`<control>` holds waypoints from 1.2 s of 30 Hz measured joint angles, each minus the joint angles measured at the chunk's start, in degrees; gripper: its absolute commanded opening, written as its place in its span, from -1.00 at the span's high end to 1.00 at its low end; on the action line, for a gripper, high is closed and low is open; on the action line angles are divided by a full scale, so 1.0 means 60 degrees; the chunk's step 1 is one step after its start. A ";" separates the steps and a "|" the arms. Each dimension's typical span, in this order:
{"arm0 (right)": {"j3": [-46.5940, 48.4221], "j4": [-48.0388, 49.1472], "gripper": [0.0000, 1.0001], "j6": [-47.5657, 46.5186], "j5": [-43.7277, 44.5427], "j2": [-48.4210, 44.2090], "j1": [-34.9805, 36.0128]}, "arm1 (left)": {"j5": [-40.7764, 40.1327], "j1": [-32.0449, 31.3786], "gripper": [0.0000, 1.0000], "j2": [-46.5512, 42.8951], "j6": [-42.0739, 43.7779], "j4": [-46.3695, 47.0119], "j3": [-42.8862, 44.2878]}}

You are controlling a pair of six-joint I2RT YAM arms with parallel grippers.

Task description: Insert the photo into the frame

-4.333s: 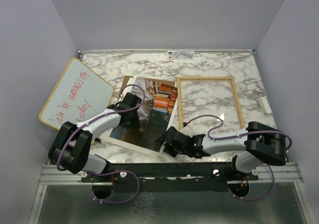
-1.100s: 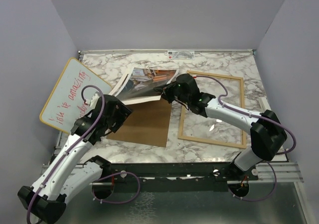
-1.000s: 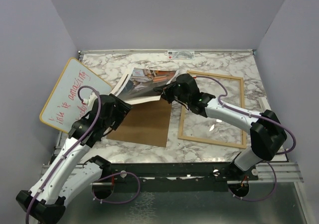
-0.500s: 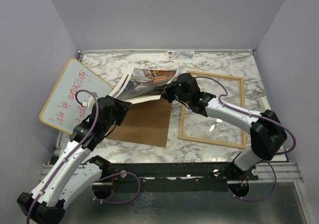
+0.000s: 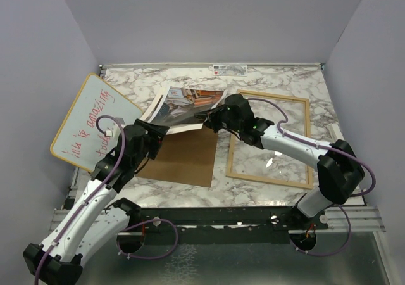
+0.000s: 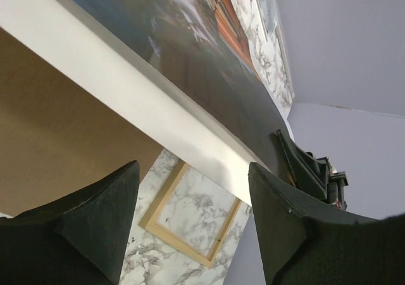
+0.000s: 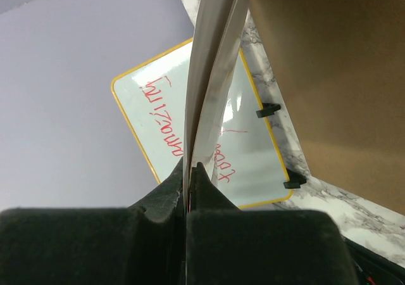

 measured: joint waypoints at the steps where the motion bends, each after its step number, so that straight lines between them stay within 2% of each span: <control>1: -0.0018 0.0000 0.99 0.0022 -0.0029 0.0000 0.0000 | 0.0004 0.0000 -0.32 0.0015 -0.0004 0.0055 0.0000; 4: -0.0095 0.0004 0.99 0.0055 -0.0124 0.0000 0.0000 | 0.0004 0.0000 -0.21 0.0091 -0.0004 0.0255 -0.0044; 14: -0.0233 0.0069 0.99 0.0204 -0.0204 0.0000 0.0000 | 0.0011 0.0000 -0.20 0.0047 0.0004 0.0433 -0.0208; 21: -0.0240 0.0073 0.99 0.0211 -0.0204 0.0000 -0.0004 | 0.0066 0.0000 0.06 -0.0270 -0.0004 0.0452 -0.0346; 30: -0.0240 0.0138 0.99 0.0215 -0.0237 0.0000 -0.0044 | 0.0146 0.0000 -0.07 -0.0204 -0.0106 0.0459 -0.0645; 36: -0.0255 0.0164 0.99 0.0240 -0.0397 0.0000 -0.0044 | 0.0142 0.0000 -0.09 0.0178 -0.0109 0.0692 -0.0645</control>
